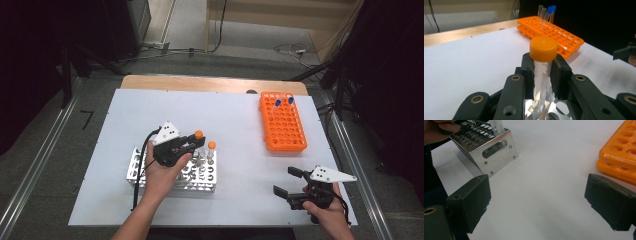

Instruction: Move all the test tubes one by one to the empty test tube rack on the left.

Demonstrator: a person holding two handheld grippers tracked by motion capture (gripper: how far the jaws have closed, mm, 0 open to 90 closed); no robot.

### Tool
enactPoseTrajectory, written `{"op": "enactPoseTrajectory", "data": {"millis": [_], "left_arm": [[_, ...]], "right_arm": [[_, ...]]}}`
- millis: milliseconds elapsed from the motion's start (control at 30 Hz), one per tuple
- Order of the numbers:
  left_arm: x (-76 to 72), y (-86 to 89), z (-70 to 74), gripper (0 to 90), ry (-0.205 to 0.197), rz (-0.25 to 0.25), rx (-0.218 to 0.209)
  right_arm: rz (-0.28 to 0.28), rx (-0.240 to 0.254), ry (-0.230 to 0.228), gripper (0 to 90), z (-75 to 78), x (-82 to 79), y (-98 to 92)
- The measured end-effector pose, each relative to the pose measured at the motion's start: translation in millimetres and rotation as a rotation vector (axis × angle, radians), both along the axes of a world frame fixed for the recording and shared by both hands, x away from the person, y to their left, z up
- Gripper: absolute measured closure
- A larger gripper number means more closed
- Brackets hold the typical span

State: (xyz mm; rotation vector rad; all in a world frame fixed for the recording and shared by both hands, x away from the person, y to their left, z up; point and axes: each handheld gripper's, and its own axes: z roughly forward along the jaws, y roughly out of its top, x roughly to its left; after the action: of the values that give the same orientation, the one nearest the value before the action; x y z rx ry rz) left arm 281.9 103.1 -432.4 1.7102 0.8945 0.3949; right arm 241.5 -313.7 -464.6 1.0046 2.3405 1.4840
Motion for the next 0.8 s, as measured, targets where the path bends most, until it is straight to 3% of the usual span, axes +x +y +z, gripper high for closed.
{"op": "enactPoseTrajectory", "data": {"millis": [367,500,667,800], "left_arm": [[-0.3,-5.0,-2.9,70.1,0.083,-0.041,0.058],[-2.2,-6.3,-4.0,61.8,0.079,-0.052,0.053],[-9.1,-2.4,-0.3,46.4,0.045,-0.044,0.019],[-16.8,3.4,2.6,27.8,0.021,-0.045,-0.005]], "right_arm": [[0.003,-0.007,0.000,5.3,-0.8,0.2,0.6],[0.006,-0.004,-0.003,5.3,-0.5,0.1,0.6],[0.002,-0.003,0.000,5.3,-1.0,0.5,0.2],[0.006,-0.008,-0.004,5.3,-1.0,-0.1,1.9]]}}
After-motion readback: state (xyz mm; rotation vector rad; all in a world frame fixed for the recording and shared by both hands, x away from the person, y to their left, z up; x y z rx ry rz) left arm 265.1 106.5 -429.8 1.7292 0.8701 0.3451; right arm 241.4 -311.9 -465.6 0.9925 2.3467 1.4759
